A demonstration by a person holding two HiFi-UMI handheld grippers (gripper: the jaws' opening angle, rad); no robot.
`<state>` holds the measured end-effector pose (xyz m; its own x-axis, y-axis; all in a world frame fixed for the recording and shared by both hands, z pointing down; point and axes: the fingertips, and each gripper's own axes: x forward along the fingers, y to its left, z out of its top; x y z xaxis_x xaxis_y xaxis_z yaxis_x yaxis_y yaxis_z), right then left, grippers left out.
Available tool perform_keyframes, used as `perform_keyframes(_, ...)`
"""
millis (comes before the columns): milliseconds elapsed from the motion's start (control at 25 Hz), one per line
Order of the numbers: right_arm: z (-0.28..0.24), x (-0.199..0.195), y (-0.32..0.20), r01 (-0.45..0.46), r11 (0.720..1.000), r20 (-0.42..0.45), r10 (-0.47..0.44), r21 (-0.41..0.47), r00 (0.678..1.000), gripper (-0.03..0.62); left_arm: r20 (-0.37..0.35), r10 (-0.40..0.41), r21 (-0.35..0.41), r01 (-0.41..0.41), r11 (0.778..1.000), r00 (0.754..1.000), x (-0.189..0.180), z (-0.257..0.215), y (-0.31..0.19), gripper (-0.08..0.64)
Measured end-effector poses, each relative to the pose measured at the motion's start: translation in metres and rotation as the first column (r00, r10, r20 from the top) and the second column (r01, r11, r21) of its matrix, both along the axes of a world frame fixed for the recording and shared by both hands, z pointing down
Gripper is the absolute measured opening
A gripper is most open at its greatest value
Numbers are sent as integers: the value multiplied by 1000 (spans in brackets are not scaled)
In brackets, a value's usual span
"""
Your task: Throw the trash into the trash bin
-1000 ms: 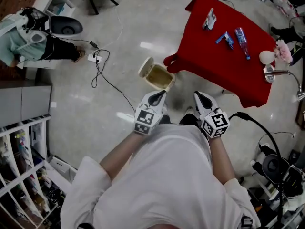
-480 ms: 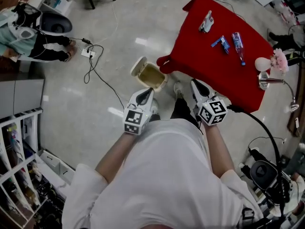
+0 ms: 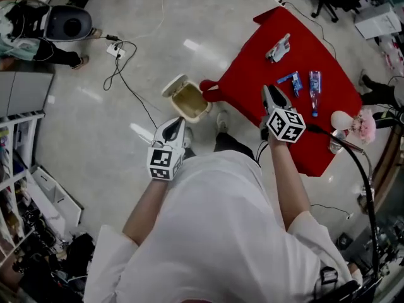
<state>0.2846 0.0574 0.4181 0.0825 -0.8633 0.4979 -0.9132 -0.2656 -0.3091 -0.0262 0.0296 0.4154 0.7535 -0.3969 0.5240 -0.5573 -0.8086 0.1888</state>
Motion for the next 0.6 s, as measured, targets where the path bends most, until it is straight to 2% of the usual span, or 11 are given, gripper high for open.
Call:
perform_keyframes(240, 38, 78, -60, -81, 991, -49, 76, -104, 996, 169, 36, -149, -19, 150, 989, 988, -1, 4, -10, 6)
perform_keyframes(400, 62, 113, -92, -130, 977, -87, 117, -170, 989, 208, 60, -224, -39, 226, 973, 973, -2, 7, -11, 5)
perform_keyframes(600, 109, 142, -113, -204, 933, -117, 177, -295, 977, 275, 83, -270, -56, 275, 960, 959, -4, 14, -9, 6)
